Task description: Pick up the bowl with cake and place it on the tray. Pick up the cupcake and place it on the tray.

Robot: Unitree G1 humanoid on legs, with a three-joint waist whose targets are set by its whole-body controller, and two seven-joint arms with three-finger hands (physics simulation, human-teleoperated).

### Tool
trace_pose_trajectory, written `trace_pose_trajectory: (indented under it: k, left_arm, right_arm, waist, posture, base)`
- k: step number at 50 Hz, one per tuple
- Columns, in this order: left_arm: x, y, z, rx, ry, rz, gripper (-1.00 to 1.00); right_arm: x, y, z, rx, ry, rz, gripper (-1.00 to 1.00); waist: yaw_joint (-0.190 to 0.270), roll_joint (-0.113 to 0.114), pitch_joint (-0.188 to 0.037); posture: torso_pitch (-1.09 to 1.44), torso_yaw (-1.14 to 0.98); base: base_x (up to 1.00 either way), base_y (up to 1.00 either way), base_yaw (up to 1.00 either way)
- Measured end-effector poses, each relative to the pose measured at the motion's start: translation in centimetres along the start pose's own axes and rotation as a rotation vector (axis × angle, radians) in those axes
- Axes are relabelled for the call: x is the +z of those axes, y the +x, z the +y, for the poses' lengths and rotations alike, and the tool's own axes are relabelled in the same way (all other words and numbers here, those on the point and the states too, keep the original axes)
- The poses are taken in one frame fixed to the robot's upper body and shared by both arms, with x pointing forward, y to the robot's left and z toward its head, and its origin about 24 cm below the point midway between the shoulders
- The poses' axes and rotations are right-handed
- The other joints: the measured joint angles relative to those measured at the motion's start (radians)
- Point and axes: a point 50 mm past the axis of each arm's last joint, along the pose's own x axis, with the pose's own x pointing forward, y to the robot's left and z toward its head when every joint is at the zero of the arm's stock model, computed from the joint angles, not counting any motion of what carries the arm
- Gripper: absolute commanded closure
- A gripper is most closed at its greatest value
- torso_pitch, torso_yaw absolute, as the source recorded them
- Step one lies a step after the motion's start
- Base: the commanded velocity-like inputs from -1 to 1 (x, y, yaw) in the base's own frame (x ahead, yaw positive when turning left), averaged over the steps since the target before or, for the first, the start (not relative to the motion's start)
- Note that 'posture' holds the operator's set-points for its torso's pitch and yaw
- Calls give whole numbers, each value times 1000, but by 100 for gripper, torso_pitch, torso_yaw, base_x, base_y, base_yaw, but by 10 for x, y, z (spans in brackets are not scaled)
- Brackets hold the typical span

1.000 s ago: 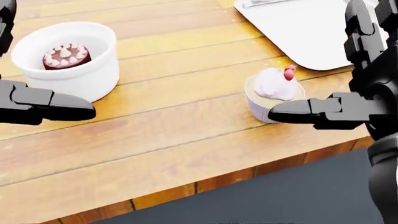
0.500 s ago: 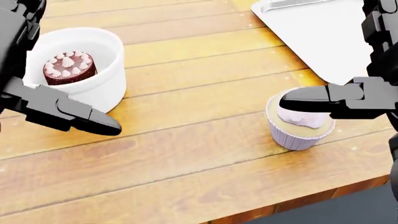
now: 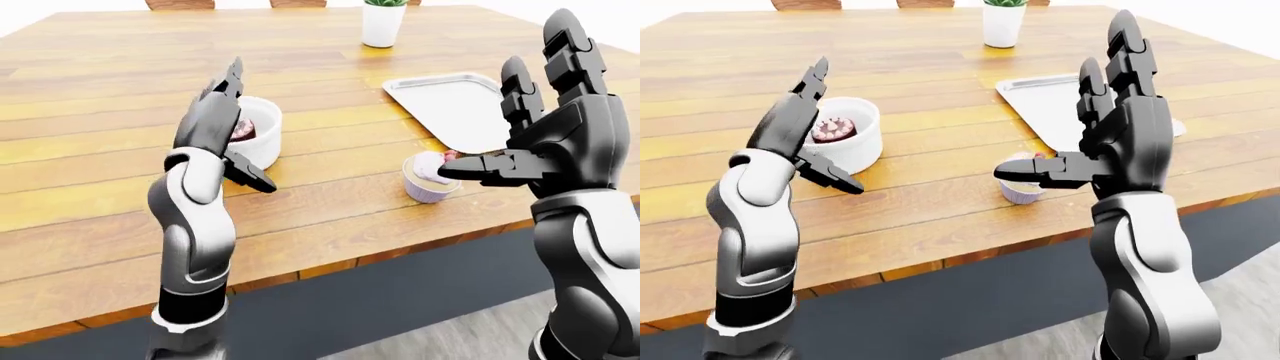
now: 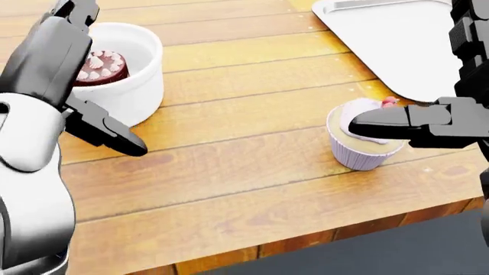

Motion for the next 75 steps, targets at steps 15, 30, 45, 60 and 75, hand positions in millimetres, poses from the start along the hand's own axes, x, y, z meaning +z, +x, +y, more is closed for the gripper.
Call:
trace_pose_trajectory:
  k: [15, 30, 45, 60, 75]
  left_arm:
    - [-7, 14, -14, -14, 21, 17, -51]
    - [-10, 20, -24, 5, 107, 13, -17]
    - [-15, 28, -27, 25, 230, 28, 16]
    - [-16, 28, -30, -26, 242, 43, 16]
    - [-23, 42, -41, -33, 329, 72, 100]
  right_arm:
    - [-1, 0, 2, 6, 3, 0, -100]
    - [-2, -2, 1, 4, 1, 1, -100]
    - [-1, -2, 0, 0, 1, -6, -100]
    - [-5, 0, -1, -4, 2, 6, -100]
    - [0, -1, -3, -14, 0, -9, -100]
  waist:
    - [0, -2, -8]
    - [4, 4, -23]
    - [-2, 15, -34]
    - [2, 14, -40]
    - [-8, 17, -43]
  posture:
    - [0, 0]
    - [0, 0]
    - [0, 0]
    - [0, 0]
    - [0, 0]
  base:
    - [0, 0, 0]
    - [0, 0, 0]
    - [0, 0, 0]
    - [0, 0, 0]
    - [0, 0, 0]
